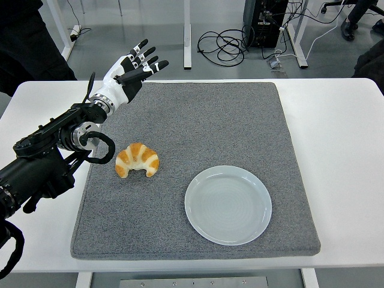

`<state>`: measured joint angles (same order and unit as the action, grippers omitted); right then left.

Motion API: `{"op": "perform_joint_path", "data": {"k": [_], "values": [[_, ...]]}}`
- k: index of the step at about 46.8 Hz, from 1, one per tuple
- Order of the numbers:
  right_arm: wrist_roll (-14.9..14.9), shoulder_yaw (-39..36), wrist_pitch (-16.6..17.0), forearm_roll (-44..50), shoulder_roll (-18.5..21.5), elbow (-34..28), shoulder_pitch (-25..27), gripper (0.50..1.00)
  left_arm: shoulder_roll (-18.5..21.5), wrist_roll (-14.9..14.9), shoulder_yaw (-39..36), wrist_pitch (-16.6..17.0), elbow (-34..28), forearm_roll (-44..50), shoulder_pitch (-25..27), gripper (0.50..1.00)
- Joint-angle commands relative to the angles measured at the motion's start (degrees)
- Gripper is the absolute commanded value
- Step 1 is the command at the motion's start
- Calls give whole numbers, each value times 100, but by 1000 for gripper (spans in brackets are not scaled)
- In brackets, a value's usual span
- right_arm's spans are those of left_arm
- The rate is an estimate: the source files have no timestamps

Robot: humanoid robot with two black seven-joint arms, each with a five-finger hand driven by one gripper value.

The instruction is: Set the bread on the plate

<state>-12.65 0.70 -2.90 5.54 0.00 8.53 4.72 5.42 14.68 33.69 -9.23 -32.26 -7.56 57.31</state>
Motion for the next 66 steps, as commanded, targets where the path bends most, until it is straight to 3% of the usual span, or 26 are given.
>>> {"op": "perform_joint_path", "data": {"k": [1,20,26,42,57,66], "values": [[0,0,0,0,0,0,3,1000,3,9,-2,0,-8,0,9,987],[8,0,0,0,0,0,3,1000,126,18,234,-26,-131,149,18,986],[0,0,0,0,0,0,3,1000,354,0,279,-9,-561,202,18,987],[0,0,0,0,0,0,3,1000,1505,-96,-599,641,-2433,18,-18,986],[0,0,0,0,0,0,3,1000,2876,-97,-1154,651,-3901,-2135,316,987],[0,0,0,0,0,0,3,1000,3632,-88,-1276,387,-4649,-2601,509,987]]}}
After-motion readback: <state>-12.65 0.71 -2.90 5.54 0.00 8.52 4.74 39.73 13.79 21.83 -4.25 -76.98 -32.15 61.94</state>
